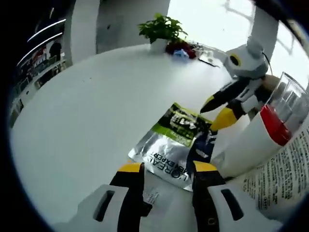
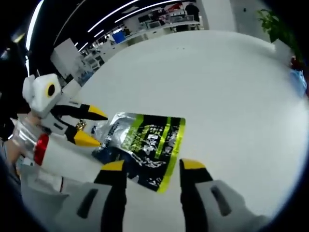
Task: Arrange the skincare products in the storage area until every visible bottle or jar stands upright without overlapping.
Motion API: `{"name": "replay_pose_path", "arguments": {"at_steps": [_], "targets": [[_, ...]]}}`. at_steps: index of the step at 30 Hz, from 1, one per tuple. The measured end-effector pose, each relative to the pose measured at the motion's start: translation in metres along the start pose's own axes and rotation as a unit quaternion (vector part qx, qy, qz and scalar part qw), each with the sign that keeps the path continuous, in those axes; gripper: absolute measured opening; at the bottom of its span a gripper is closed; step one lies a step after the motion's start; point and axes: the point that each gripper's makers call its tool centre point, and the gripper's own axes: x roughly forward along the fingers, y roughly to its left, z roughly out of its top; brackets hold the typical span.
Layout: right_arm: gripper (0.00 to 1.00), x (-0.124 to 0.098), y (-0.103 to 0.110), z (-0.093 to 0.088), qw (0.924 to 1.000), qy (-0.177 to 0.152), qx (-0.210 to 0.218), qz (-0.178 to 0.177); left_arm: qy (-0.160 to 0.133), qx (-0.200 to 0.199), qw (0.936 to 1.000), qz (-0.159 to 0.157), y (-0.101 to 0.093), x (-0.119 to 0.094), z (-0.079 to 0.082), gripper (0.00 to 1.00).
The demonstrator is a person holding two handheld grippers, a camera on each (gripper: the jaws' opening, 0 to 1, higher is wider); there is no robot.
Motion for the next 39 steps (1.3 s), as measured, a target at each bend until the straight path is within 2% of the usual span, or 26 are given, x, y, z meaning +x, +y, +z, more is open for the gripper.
{"name": "replay_pose_path", "arguments": {"at_steps": [5,6,9,11,15,19,22,25,28,32,34,39], "targets": [[0.42,-0.002,-0.003,0.001,0.9999,-0.008,0.007,0.002,0.020,0.047,0.9986,-0.013,-0.005,0.007,0.003,0.38],[0.42,-0.002,-0.002,0.003,0.9998,-0.014,0.011,0.007,0.031,0.065,0.9972,-0.020,-0.007,0.009,0.001,0.38],[0.42,-0.002,-0.001,0.005,0.9995,-0.021,0.017,0.018,0.058,0.097,0.9935,-0.014,-0.006,0.011,-0.006,0.37],[0.42,-0.005,-0.002,0.006,0.9993,-0.025,0.018,0.020,0.068,0.102,0.9924,-0.015,-0.006,0.014,-0.011,0.37],[0.41,-0.010,-0.003,0.008,0.9988,-0.030,0.025,0.031,0.069,0.100,0.9924,-0.019,-0.004,0.014,-0.011,0.37],[0.40,-0.014,0.002,0.012,0.9941,-0.048,0.054,0.081,0.072,0.103,0.9918,-0.023,-0.004,0.015,-0.011,0.37],[0.40,-0.011,-0.006,0.012,0.9938,-0.057,0.046,0.083,0.073,0.100,0.9919,-0.026,-0.004,0.016,-0.011,0.37],[0.41,-0.009,-0.010,0.014,0.9907,-0.068,0.063,0.100,0.074,0.105,0.9914,-0.027,-0.004,0.016,-0.011,0.37],[0.38,-0.008,-0.007,0.016,0.9833,-0.078,0.085,0.141,0.074,0.111,0.9907,-0.029,-0.002,0.017,-0.010,0.37],[0.37,-0.003,-0.010,0.012,0.9819,-0.067,0.086,0.154,0.068,0.114,0.9906,-0.035,-0.002,0.017,-0.009,0.37],[0.36,0.000,-0.013,0.017,0.9777,-0.079,0.105,0.163,0.067,0.114,0.9906,-0.034,-0.002,0.018,-0.009,0.37],[0.34,-0.001,-0.012,0.019,0.9537,-0.091,0.174,0.228,0.065,0.112,0.9910,-0.035,-0.002,0.018,-0.009,0.36]]}}
